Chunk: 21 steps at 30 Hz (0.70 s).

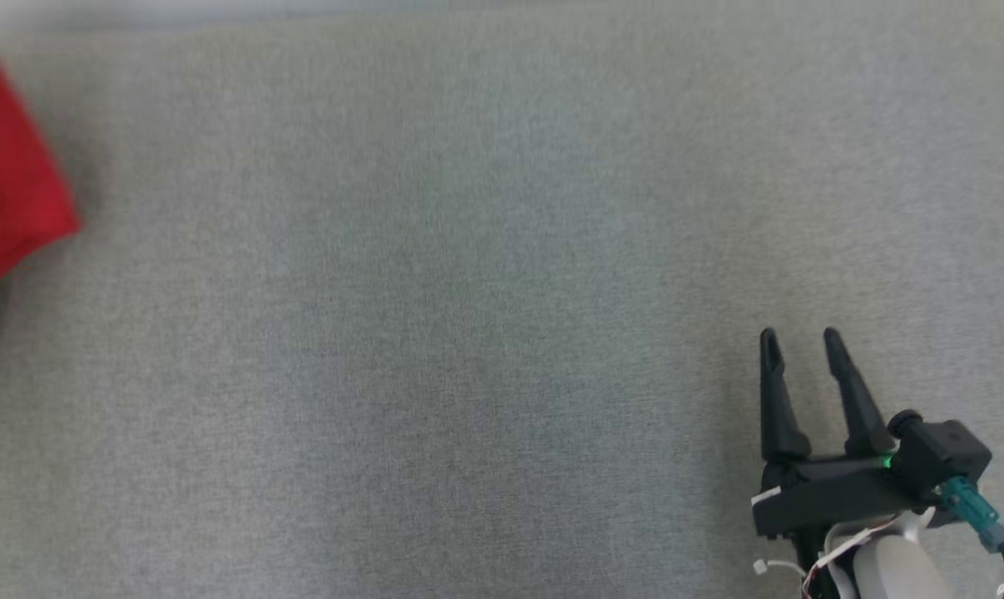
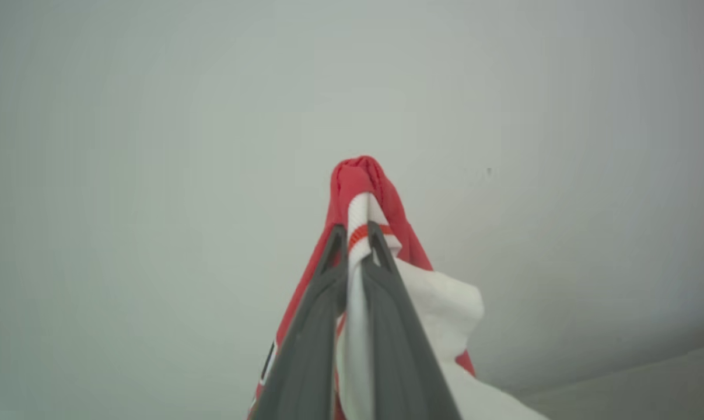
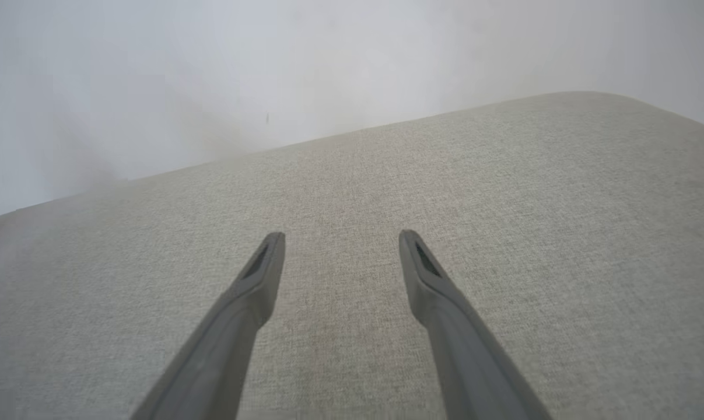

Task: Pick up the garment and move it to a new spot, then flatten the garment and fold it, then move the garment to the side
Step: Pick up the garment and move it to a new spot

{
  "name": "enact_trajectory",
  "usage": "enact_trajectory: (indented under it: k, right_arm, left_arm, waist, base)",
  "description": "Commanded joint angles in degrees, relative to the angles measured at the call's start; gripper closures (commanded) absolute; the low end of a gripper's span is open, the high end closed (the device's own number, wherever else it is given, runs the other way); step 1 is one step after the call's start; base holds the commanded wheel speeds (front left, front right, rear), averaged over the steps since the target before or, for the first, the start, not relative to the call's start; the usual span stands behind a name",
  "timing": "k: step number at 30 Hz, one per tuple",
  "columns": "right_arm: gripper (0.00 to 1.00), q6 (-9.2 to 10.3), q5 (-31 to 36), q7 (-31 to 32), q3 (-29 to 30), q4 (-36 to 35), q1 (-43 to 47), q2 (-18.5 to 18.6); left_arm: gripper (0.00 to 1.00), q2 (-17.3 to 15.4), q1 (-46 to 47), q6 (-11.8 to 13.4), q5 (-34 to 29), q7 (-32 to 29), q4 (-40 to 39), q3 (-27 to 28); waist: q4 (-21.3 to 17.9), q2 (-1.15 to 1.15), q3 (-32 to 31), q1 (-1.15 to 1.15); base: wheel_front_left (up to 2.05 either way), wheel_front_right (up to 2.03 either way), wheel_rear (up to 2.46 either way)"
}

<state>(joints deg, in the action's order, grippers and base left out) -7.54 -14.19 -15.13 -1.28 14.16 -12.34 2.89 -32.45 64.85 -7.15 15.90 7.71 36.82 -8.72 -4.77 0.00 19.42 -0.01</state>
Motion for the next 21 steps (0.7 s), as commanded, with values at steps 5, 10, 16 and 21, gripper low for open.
enact_trajectory:
  k: [5, 10, 16, 21]
  right_arm:
    - [0.0, 0.1, -3.22, -0.05, -0.85, 1.68, 1.54, -0.02]
    - [0.0, 0.1, -5.14, -0.04, -1.53, 2.53, 2.45, -0.02]
    - [0.0, 0.1, -6.95, -0.03, -2.15, 2.95, 2.85, -0.02]
    - [0.0, 0.1, -7.35, -0.04, -1.52, 3.1, 2.89, -0.02]
  left_arm:
    - [1.0, 3.23, 4.02, -0.26, 1.48, -5.71, -11.43, -5.9]
    - [1.0, 6.37, 6.36, -0.27, 3.55, -9.62, -17.27, -10.71]
    - [1.0, 12.46, 8.61, -0.27, 5.24, -12.61, -20.72, -16.58]
    - [1.0, 17.45, 6.13, -0.12, 6.4, -12.2, -21.05, -20.21]
  waist:
    - [-5.2, 0.0, -4.57, 0.01]
    - [-8.8, 0.0, -5.74, 0.01]
    - [-14.2, 0.0, -6.13, 0.01]
    - [-17.16, 0.0, -6.03, 0.01]
  base:
    - [0.0, 0.0, 0.0]
    - [0.0, 0.0, 0.0]
    - [0.0, 0.0, 0.0]
    - [0.0, 0.0, 0.0]
